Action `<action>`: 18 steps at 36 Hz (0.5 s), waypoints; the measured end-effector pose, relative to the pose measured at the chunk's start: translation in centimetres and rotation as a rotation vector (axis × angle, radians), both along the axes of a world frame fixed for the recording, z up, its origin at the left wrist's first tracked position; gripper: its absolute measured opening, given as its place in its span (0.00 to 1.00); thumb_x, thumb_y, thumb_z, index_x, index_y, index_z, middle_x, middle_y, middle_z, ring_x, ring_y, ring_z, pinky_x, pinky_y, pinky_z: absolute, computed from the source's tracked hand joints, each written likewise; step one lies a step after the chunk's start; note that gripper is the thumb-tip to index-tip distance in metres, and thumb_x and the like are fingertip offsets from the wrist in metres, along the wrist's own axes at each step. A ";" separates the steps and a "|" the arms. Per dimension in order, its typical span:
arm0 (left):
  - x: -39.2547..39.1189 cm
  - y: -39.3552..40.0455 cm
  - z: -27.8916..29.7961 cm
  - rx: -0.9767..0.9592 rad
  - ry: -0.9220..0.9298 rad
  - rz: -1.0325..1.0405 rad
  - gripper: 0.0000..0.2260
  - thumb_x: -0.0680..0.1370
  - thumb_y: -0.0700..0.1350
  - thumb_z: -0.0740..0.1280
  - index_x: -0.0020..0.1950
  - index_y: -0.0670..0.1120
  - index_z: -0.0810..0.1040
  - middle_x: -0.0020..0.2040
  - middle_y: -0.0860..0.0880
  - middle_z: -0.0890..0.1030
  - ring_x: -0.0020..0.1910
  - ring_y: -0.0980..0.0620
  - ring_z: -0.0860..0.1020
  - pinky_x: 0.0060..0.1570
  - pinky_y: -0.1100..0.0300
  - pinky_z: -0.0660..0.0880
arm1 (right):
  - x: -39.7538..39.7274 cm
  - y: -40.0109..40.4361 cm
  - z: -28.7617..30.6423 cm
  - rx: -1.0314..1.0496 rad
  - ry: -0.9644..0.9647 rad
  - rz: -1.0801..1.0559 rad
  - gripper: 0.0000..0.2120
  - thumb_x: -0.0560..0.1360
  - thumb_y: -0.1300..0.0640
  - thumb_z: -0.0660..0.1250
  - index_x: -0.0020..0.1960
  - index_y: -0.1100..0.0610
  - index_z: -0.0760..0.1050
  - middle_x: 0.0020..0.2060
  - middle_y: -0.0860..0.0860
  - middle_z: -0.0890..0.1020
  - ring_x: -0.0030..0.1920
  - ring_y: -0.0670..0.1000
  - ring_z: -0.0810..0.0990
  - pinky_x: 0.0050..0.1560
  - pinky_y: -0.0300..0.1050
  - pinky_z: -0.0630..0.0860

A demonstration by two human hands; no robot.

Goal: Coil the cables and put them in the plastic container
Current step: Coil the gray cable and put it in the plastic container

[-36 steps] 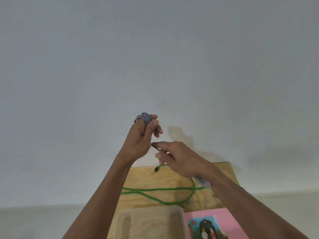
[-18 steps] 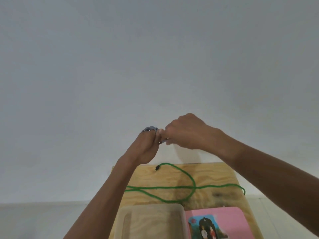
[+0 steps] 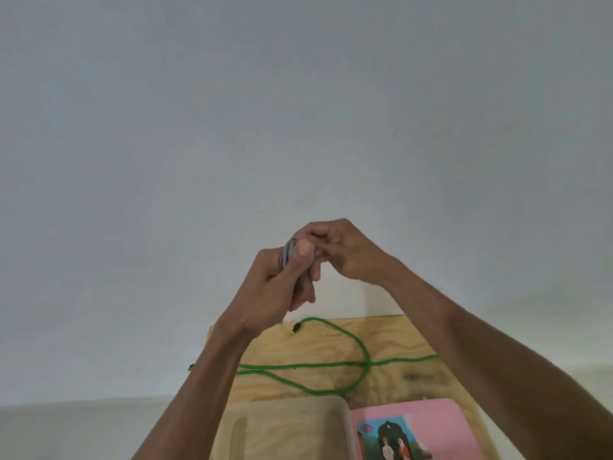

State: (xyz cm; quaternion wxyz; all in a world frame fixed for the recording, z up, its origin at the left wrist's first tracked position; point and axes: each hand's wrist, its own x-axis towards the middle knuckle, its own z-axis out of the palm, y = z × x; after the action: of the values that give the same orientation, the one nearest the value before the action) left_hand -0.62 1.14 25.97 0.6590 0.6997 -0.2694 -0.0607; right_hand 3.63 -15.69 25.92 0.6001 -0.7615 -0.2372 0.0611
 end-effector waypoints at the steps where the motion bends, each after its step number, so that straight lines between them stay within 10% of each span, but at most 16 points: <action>1: 0.0 0.0 0.2 -0.033 -0.003 0.012 0.30 0.80 0.64 0.59 0.38 0.36 0.75 0.22 0.48 0.70 0.22 0.47 0.66 0.35 0.37 0.76 | -0.6 0.5 -0.4 0.096 0.061 0.005 0.12 0.82 0.60 0.60 0.45 0.56 0.80 0.31 0.46 0.82 0.33 0.50 0.81 0.40 0.47 0.77; 5: 0.2 0.3 0.2 -0.168 0.091 0.089 0.31 0.74 0.68 0.66 0.33 0.38 0.73 0.19 0.47 0.66 0.20 0.47 0.64 0.32 0.52 0.73 | -2.5 2.4 -1.3 0.392 0.207 -0.034 0.19 0.84 0.58 0.56 0.38 0.60 0.78 0.29 0.54 0.79 0.27 0.56 0.77 0.34 0.45 0.76; 18: 0.9 -1.2 0.1 -0.342 0.196 0.462 0.25 0.67 0.54 0.79 0.27 0.40 0.70 0.21 0.46 0.65 0.25 0.47 0.63 0.30 0.54 0.70 | -2.9 4.8 -1.7 0.520 0.158 -0.441 0.19 0.83 0.52 0.59 0.49 0.68 0.76 0.36 0.65 0.78 0.33 0.58 0.76 0.35 0.51 0.80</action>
State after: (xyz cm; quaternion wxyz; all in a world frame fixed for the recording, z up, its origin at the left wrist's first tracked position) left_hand 0.24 -0.09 26.02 0.7863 0.6123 -0.0445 0.0698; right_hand 0.75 -10.92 24.26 0.7893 -0.6089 -0.0274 -0.0740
